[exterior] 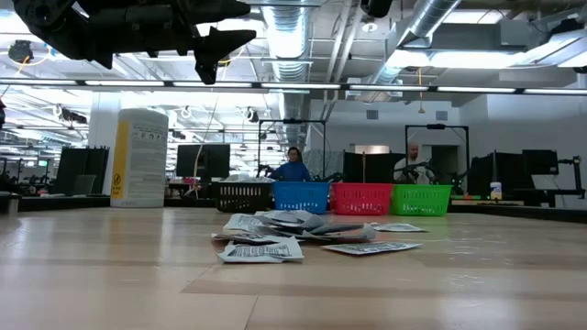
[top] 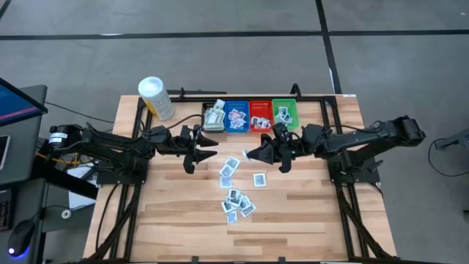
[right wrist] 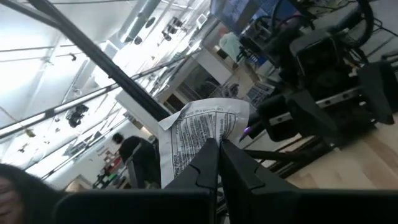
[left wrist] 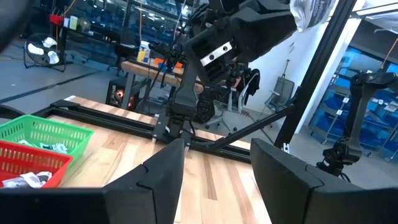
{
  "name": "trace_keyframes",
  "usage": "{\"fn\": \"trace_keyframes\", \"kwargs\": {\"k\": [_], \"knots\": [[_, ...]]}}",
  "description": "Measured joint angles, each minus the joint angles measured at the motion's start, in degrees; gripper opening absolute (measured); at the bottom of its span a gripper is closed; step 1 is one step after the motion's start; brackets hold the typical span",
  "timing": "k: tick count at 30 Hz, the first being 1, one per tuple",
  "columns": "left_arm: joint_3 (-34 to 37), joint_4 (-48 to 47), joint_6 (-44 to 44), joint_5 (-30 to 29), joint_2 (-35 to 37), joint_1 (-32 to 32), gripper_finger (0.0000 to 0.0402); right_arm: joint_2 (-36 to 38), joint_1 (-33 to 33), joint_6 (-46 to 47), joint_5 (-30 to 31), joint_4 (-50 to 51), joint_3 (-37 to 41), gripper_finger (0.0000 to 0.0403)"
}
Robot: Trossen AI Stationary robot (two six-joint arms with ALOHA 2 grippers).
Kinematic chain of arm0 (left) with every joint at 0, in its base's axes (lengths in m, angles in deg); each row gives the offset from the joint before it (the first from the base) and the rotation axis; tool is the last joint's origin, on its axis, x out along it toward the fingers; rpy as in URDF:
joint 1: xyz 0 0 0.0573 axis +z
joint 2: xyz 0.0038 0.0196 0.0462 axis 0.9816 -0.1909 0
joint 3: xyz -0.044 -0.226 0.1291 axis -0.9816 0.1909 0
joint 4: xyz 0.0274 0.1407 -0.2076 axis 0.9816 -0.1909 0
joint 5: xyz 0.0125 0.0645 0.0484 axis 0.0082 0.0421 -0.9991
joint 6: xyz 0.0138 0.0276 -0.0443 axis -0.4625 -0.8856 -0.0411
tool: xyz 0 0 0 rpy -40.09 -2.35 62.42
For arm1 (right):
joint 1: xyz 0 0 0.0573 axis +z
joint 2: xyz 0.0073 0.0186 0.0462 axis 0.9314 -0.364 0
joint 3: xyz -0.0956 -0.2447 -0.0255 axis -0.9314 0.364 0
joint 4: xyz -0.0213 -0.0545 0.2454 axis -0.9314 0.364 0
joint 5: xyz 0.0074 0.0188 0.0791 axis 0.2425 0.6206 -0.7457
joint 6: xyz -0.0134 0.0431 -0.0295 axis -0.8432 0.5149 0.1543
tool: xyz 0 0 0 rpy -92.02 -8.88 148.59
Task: Pick & Place First Aid Supplies
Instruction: Put the gray towelette pack in the red bin
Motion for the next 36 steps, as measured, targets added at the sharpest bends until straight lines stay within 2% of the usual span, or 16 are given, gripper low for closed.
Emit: {"fn": "trace_keyframes", "kwargs": {"k": [6,11,18,22,27,33,36], "knots": [[0.0,-0.3,0.1,0.0,0.0,0.0,0.0186,2.9,-0.6,-3.6,-1.1,0.6,0.0,0.0001],[0.0,-0.3,-0.1,-0.1,0.0,0.3,0.0186,5.8,-3.3,-6.6,-1.1,7.1,0.0,0.0001],[0.0,-0.3,-0.3,-4.5,0.0,3.5,0.0186,9.3,-10.5,-11.4,-1.1,18.7,0.0,0.0001],[0.0,-0.3,-5.0,-7.8,0.0,6.2,0.0186,10.4,-16.1,-16.3,1.5,24.7,0.0,0.0001],[0.0,-0.3,-9.6,-15.3,0.0,10.3,0.0186,10.1,-23.5,-24.5,6.4,30.5,0.0,0.0001],[0.0,-0.5,-10.4,-17.5,-0.1,16.8,0.0186,6.7,-31.1,-37.3,10.9,34.2,0.0,0.0001],[0.0,-0.7,-10.5,-20.6,-0.7,19.3,0.0186,3.2,-34.2,-40.8,11.0,34.1,-0.1,0.0001]]}}
